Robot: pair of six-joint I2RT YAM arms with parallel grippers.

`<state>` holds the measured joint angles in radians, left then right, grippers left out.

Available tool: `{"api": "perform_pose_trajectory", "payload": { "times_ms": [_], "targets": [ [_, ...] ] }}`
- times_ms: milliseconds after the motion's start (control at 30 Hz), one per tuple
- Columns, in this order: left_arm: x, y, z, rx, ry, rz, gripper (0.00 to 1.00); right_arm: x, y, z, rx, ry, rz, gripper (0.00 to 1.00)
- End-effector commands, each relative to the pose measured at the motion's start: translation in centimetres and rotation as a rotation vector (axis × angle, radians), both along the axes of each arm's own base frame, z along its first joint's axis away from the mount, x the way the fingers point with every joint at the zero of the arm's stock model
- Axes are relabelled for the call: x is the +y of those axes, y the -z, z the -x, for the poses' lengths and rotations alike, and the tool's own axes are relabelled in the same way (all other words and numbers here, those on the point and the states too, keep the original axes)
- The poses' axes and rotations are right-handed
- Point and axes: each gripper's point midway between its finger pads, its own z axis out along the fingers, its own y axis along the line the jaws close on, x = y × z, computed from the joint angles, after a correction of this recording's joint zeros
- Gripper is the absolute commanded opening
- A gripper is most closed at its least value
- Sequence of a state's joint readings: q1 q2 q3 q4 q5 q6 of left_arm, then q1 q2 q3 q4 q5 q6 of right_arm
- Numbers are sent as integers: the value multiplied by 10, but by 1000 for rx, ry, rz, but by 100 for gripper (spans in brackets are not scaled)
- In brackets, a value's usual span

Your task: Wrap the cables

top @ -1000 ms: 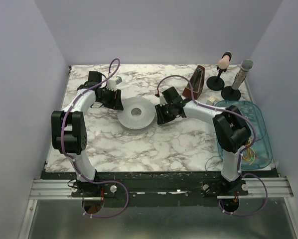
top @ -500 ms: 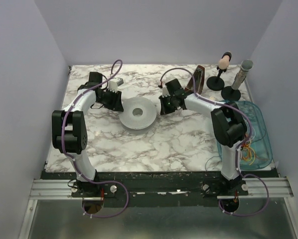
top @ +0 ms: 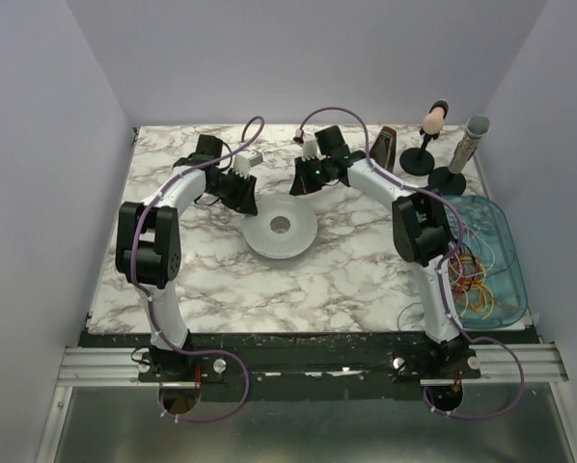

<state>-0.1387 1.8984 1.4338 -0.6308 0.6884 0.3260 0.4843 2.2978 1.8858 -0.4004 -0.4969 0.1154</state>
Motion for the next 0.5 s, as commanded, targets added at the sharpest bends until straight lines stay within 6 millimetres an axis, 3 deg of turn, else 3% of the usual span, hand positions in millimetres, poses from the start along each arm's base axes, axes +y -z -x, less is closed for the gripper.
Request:
{"api": "perform_pose_trajectory", "payload": {
  "times_ms": [0, 200, 367, 467],
  "targets": [
    [-17, 6, -3, 26, 47, 24, 46, 15, 9, 13, 110, -50, -63, 1],
    [-16, 6, 0, 34, 42, 18, 45, 4, 26, 28, 155, -47, -30, 1],
    [-15, 1, -2, 20, 38, 14, 45, -3, 21, 32, 135, -47, -11, 1],
    [-15, -1, -3, 18, 32, 13, 45, -5, 16, 34, 119, -53, -8, 8]
  ]
}}
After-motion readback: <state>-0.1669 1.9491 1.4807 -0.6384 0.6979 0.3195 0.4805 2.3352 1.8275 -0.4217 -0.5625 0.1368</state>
